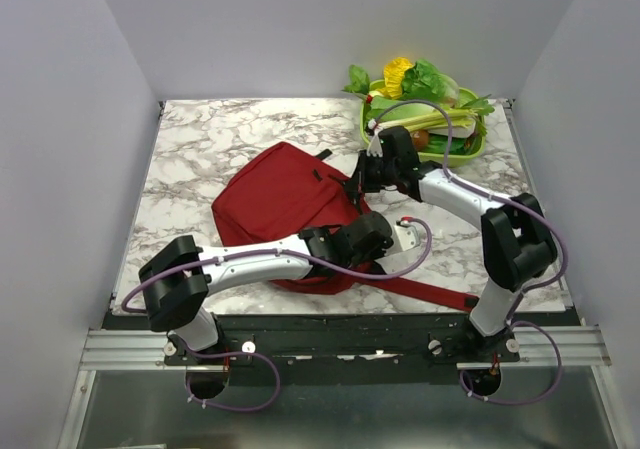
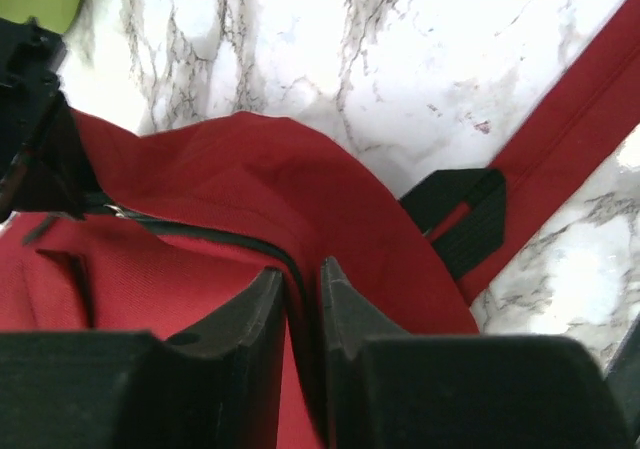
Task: Pack the student bag
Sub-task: Zip the student bag at the center of the board.
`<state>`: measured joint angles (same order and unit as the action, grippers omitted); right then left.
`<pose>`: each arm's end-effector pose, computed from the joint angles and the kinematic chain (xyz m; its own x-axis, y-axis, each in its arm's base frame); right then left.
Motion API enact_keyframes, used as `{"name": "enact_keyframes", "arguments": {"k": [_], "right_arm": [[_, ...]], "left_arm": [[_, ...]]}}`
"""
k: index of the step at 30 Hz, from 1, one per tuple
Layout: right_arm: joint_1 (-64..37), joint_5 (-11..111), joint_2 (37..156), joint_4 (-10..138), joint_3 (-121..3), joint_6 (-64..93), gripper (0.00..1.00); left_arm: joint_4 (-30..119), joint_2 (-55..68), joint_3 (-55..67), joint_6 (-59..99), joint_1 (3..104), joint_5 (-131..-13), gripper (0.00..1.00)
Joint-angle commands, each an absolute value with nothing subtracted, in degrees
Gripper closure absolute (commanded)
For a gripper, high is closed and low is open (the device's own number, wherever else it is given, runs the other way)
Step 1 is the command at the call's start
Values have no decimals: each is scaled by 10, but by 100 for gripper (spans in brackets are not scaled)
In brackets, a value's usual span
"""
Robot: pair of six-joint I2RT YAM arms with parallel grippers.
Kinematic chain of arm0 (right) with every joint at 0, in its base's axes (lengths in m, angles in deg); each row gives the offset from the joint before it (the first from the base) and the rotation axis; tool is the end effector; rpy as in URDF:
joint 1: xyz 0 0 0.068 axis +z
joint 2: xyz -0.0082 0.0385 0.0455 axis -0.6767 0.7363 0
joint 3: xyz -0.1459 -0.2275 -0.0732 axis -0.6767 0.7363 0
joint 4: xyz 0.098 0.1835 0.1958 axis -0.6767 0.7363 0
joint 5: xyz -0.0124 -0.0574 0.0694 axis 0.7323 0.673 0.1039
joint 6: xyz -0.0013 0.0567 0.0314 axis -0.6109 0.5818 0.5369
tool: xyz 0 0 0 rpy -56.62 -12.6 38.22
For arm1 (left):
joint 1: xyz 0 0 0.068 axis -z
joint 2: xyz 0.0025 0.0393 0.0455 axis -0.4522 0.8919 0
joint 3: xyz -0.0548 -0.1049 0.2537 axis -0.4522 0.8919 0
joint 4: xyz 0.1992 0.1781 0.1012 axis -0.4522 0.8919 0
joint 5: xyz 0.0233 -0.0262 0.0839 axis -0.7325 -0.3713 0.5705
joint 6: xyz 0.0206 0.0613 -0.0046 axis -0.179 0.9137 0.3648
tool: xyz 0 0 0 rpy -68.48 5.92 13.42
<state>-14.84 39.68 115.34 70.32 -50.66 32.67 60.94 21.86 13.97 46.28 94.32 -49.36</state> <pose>0.3660 0.2099 0.2103 -0.7792 0.0411 -0.6254 -0.3586 0.7891 0.4987 0.1596 -0.3515 0.2341 -0.0348 0.7310 -0.6815 0.8620 0.3670 0.3497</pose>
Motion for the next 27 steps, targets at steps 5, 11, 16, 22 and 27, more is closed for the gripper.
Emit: {"name": "enact_keyframes", "arguments": {"k": [5, 11, 16, 22, 27], "right_arm": [[-160, 471, 1221, 654, -629, 302, 99], [-160, 478, 1195, 674, -622, 288, 58], [-162, 486, 1140, 679, -580, 274, 0], [-162, 485, 1028, 683, -490, 265, 0], [-162, 492, 935, 693, -409, 252, 0]], "left_arm": [[666, 197, 39, 483, 945, -567, 5], [786, 191, -79, 471, 854, -571, 1], [923, 202, -210, 419, 745, -634, 1], [1076, 268, -380, 379, 520, -743, 1], [1006, 181, -240, 385, 405, -741, 1]]}}
